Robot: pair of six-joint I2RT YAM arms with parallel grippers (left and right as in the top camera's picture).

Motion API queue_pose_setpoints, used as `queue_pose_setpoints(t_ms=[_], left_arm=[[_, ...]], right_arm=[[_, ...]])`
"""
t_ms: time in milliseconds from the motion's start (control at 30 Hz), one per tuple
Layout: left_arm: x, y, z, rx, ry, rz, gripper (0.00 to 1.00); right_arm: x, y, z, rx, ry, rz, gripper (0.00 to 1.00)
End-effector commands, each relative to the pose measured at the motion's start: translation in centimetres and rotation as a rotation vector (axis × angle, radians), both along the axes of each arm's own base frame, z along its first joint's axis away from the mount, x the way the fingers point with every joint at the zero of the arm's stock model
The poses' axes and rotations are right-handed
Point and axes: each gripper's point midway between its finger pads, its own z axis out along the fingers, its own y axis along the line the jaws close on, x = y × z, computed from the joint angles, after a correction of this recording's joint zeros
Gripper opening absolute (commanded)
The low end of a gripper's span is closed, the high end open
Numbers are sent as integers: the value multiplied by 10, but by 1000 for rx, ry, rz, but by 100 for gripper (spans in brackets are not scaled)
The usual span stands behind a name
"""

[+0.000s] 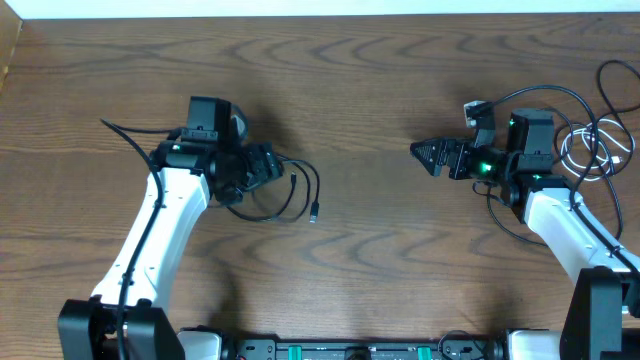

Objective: Untangle cables

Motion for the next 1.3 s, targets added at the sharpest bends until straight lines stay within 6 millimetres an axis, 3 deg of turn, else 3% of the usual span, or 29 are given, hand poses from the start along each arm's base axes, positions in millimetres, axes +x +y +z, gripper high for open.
queue_pose_setpoints(t_ms=[0,100,233,500,633,767,867,1133,1267], left_arm=[[13,49,5,275,-67,68,81],[25,67,6,373,-108,117,81],[42,72,-1,405,-143,139,81],[57,88,-47,516,-73,158,80],[54,86,-71,517,-10,113,81],[46,57,-94,390,45,-63,82],[35,52,-107,365,106,-95,82],[10,49,-114,338,208,-154,81],[5,35,-112,263,215,-225,81]], right_arm=[[-4,6,-1,27,31,2,99],[-4,6,-2,27,34,2,99],[-2,2,-5,5,39,-19,99],[-2,-2,-9,-16,49,-41,99],[-1,-2,-9,-18,49,-43,99],[-1,-2,-9,-18,49,-43,99],[-1,-2,-9,-18,49,-43,99],[-1,-2,-9,-18,49,-43,99],[-1,-2,-9,-18,49,-43,99]])
